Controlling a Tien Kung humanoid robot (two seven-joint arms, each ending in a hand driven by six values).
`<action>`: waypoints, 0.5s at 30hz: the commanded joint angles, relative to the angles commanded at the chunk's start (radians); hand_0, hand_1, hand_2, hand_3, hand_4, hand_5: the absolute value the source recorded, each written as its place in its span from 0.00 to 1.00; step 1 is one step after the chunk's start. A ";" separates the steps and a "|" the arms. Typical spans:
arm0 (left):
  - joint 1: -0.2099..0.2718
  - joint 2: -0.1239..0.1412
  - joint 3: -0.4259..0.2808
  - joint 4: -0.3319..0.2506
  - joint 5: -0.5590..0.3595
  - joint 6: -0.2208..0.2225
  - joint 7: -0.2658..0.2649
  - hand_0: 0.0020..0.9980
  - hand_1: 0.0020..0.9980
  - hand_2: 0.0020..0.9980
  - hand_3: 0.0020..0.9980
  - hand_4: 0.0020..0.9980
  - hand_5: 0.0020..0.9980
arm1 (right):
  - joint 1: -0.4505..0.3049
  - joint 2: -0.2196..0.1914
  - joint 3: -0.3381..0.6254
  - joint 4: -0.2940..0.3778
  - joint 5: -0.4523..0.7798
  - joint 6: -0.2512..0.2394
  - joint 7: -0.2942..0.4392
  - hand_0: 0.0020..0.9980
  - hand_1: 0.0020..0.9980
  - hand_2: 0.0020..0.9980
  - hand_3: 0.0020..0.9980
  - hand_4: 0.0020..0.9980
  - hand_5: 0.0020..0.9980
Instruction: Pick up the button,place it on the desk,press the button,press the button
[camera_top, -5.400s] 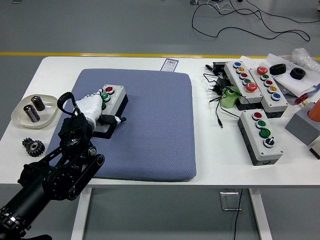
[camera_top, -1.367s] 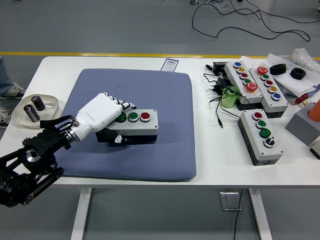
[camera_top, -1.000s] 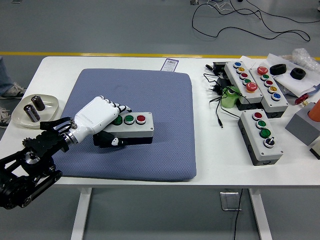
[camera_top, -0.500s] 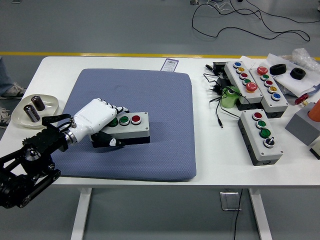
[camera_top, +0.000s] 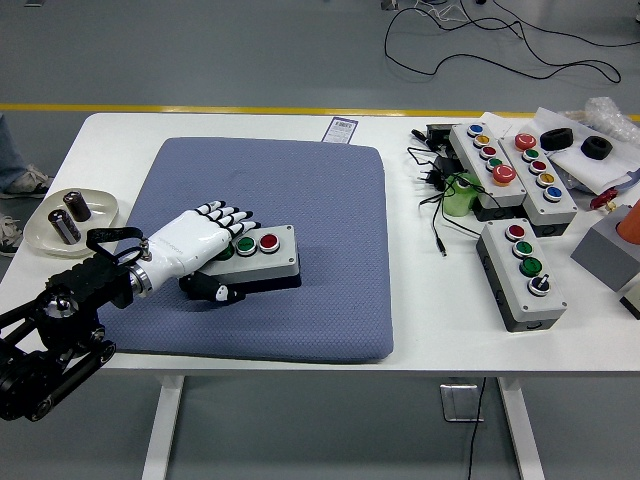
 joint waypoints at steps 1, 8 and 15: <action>0.003 0.001 -0.004 -0.005 0.000 -0.003 0.002 1.00 1.00 1.00 1.00 0.99 0.60 | 0.000 0.000 0.000 0.000 0.000 0.000 0.000 0.66 0.65 0.70 0.60 0.45 0.33; 0.020 0.006 -0.035 -0.042 -0.028 -0.005 0.007 1.00 1.00 1.00 1.00 1.00 0.61 | 0.001 0.001 0.002 0.000 -0.001 -0.001 -0.001 0.66 0.65 0.70 0.60 0.45 0.32; 0.054 0.022 -0.087 -0.090 -0.081 -0.012 0.002 1.00 1.00 1.00 1.00 1.00 0.62 | 0.000 0.001 0.003 0.000 -0.001 -0.001 -0.001 0.66 0.65 0.70 0.60 0.45 0.32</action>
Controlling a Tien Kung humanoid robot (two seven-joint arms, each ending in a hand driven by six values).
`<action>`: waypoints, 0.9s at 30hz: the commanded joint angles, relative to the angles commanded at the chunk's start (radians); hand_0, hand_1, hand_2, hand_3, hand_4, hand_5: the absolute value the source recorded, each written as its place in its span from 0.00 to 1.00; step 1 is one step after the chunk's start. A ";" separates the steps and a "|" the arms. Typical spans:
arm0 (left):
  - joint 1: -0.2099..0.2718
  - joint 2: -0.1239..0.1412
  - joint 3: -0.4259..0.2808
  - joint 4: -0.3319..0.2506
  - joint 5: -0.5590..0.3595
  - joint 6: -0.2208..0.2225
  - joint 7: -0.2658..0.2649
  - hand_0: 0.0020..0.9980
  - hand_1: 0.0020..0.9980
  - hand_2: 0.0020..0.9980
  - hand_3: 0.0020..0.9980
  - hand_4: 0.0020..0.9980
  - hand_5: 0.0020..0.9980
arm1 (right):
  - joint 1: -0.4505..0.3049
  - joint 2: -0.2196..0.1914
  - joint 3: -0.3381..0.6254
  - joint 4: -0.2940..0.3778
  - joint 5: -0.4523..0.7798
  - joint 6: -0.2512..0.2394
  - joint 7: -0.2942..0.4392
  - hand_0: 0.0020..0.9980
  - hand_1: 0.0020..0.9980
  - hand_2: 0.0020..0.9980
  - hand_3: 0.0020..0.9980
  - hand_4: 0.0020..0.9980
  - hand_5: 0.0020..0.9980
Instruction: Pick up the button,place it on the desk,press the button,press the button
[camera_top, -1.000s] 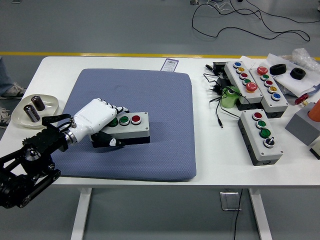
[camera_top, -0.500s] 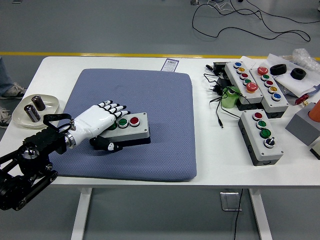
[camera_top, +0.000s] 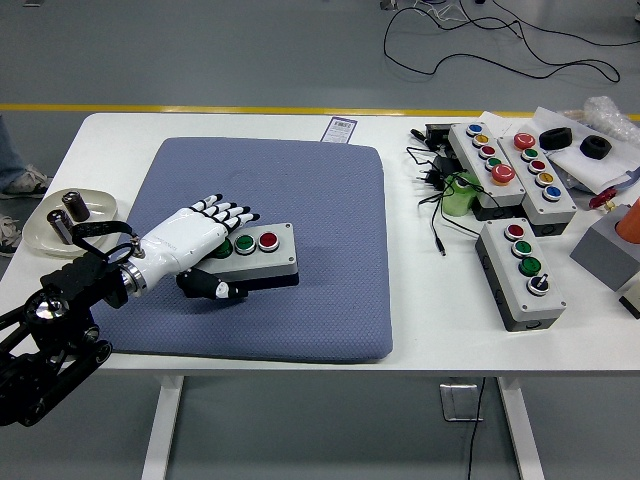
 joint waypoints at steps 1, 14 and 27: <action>0.006 0.002 -0.010 -0.009 -0.009 -0.006 0.001 1.00 1.00 1.00 1.00 1.00 0.62 | 0.000 0.000 0.000 0.000 0.001 0.000 0.000 0.66 0.65 0.70 0.60 0.45 0.32; 0.063 -0.006 -0.140 -0.094 -0.235 0.059 -0.009 1.00 0.99 1.00 1.00 1.00 0.78 | -0.006 0.001 0.001 0.000 -0.003 -0.001 -0.003 0.66 0.65 0.70 0.60 0.45 0.32; 0.064 -0.012 -0.224 -0.204 -0.290 0.125 0.069 0.58 0.62 0.62 0.89 0.86 1.00 | -0.003 0.001 -0.005 0.000 0.010 -0.001 -0.001 0.66 0.65 0.70 0.60 0.45 0.33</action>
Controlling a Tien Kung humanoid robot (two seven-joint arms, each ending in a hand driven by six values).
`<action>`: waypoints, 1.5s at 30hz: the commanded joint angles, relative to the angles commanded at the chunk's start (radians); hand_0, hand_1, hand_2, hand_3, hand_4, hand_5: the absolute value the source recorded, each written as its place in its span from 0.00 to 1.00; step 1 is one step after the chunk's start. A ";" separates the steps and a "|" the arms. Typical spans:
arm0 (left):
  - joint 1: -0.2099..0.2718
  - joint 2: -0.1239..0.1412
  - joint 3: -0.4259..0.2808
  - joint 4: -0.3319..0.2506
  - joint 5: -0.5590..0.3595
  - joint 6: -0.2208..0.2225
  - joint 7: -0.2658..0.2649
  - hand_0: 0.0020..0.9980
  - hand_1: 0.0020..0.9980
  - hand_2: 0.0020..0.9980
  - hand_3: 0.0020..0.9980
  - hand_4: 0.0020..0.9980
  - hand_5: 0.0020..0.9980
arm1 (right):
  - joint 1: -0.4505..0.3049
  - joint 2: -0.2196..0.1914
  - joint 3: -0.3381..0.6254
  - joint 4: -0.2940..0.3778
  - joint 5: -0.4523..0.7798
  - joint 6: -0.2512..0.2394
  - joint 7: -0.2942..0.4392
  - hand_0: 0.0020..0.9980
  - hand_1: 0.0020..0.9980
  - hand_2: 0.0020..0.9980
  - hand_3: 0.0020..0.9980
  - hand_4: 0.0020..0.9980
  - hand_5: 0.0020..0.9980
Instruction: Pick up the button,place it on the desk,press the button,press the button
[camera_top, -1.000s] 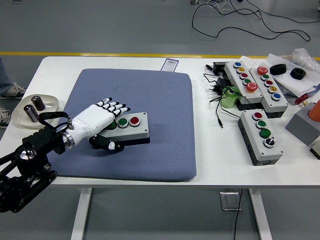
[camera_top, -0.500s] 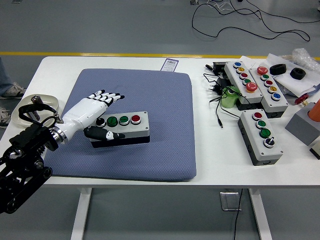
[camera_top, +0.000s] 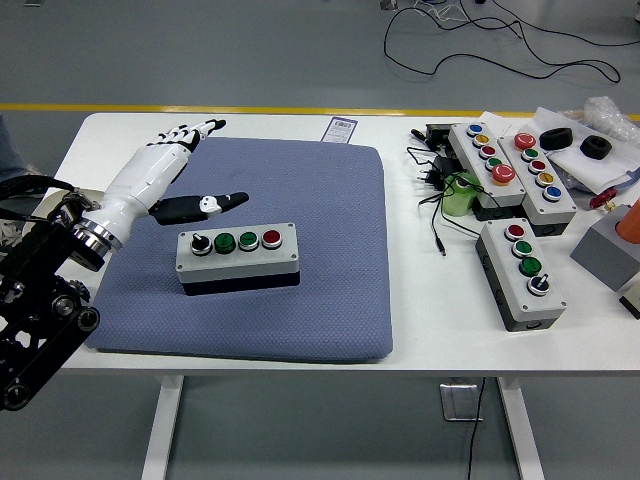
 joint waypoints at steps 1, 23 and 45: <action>0.001 0.001 0.001 -0.008 0.001 0.023 0.009 0.58 0.62 0.62 0.89 0.86 1.00 | 0.000 0.000 0.000 0.000 0.000 0.000 0.000 0.66 0.65 0.70 0.60 0.45 0.33; 0.010 0.008 0.091 -0.147 0.036 -0.207 0.263 0.00 0.00 0.00 0.56 0.61 1.00 | 0.006 0.001 0.003 0.000 -0.005 0.001 0.000 0.66 0.65 0.70 0.60 0.45 0.32; 0.009 0.007 0.124 -0.133 0.044 -0.299 0.300 0.00 0.00 0.00 0.59 0.58 0.92 | 0.007 0.001 -0.001 0.000 -0.005 0.002 0.000 0.66 0.65 0.70 0.60 0.45 0.33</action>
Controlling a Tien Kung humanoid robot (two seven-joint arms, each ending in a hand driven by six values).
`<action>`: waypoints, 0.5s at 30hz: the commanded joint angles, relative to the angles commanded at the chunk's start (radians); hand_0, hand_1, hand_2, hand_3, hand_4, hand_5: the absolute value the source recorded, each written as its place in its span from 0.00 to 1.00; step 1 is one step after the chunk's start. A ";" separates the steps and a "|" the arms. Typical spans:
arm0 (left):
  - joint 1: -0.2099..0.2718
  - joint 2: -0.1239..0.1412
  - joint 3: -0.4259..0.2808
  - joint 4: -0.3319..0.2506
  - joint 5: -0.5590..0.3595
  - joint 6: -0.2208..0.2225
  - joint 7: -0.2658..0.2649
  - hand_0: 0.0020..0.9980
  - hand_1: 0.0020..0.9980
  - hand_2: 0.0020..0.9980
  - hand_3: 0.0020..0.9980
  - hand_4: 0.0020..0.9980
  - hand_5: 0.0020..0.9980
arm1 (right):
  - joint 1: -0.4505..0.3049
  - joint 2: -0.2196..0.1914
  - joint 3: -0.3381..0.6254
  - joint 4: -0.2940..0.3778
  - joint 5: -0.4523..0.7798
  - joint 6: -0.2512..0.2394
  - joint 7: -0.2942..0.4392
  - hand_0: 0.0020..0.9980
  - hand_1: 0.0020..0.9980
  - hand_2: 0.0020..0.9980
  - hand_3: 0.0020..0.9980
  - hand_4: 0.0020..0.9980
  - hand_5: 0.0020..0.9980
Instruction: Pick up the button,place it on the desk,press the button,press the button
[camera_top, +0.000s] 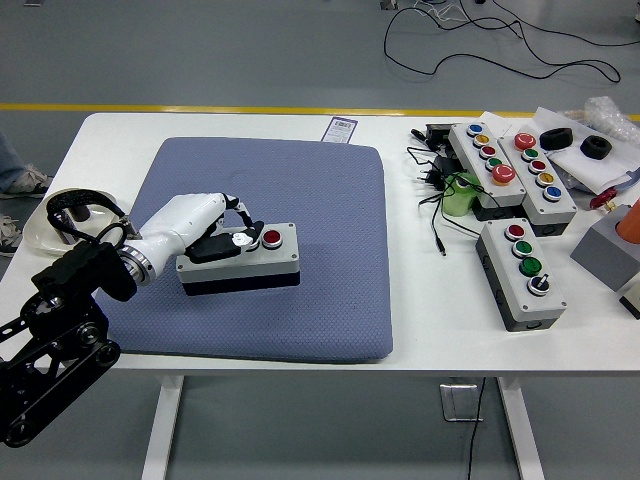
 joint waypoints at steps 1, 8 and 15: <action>0.001 0.001 0.002 0.001 0.000 -0.005 0.001 0.00 0.00 0.00 0.59 0.58 0.92 | 0.000 0.000 0.000 0.000 0.001 0.000 0.000 0.66 0.65 0.70 0.60 0.45 0.33; -0.001 0.003 0.016 0.009 0.003 -0.016 0.006 0.00 0.00 0.00 0.59 0.58 0.92 | -0.001 0.001 0.001 0.000 0.000 0.000 -0.001 0.66 0.65 0.70 0.60 0.45 0.33; 0.000 0.006 0.030 0.019 0.022 -0.072 0.020 0.00 0.00 0.00 0.59 0.58 0.93 | -0.003 0.001 0.004 0.000 -0.001 -0.001 -0.003 0.66 0.65 0.70 0.60 0.45 0.33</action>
